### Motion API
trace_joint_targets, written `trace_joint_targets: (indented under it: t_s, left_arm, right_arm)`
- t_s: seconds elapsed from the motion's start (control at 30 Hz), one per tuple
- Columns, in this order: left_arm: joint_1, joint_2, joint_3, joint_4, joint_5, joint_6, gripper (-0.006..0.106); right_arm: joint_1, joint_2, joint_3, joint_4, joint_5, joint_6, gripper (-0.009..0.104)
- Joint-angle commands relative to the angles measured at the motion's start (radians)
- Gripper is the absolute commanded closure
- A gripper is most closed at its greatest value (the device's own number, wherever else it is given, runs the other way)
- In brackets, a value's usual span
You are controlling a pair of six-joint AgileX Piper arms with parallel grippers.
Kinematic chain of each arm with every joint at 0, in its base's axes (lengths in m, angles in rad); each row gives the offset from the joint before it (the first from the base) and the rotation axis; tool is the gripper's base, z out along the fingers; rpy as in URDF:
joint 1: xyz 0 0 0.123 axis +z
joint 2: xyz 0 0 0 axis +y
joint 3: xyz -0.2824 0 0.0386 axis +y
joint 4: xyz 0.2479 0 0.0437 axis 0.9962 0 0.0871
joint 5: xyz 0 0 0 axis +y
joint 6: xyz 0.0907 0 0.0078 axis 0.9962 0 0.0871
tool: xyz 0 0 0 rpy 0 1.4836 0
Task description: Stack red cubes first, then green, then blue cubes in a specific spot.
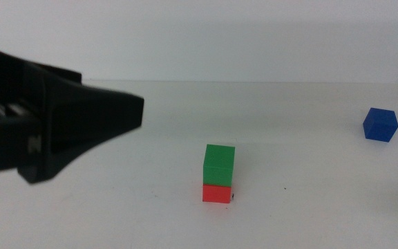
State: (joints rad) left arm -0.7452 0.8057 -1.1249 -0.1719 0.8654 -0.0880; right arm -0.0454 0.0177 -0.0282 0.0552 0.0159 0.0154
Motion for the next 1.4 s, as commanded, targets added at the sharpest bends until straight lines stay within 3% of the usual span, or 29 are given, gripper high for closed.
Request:
trace_joint_targets:
  t_s: [0.0,0.27,0.6,0.83,1.1,1.37]
  left_arm:
    - [-0.003,0.0,0.005,0.024,-0.036,-0.026,0.007]
    - [-0.003,0.014,0.005,0.024,-0.086,-0.026,0.007]
    - [-0.003,0.016,0.005,0.048,-0.095,-0.022,0.007]
    - [-0.003,0.016,0.005,0.098,-0.095,-0.022,0.007]
    - [-0.003,0.016,0.005,0.105,-0.099,-0.022,0.007]
    - [-0.003,0.016,0.005,0.105,-0.096,-0.022,0.007]
  right_arm:
    - [-0.005,0.078,-0.081,0.0,0.037,-0.015,0.003]
    - [-0.005,0.668,-0.561,0.01,0.331,0.028,0.003]
    - [-0.005,1.114,-0.861,0.0,0.419,0.001,0.003]
    - [-0.005,1.455,-1.193,0.004,0.746,-0.015,0.003]
    - [-0.005,1.829,-1.526,-0.133,0.946,0.176,0.003]
    - [-0.038,2.066,-1.743,-0.139,1.002,0.17,0.004]
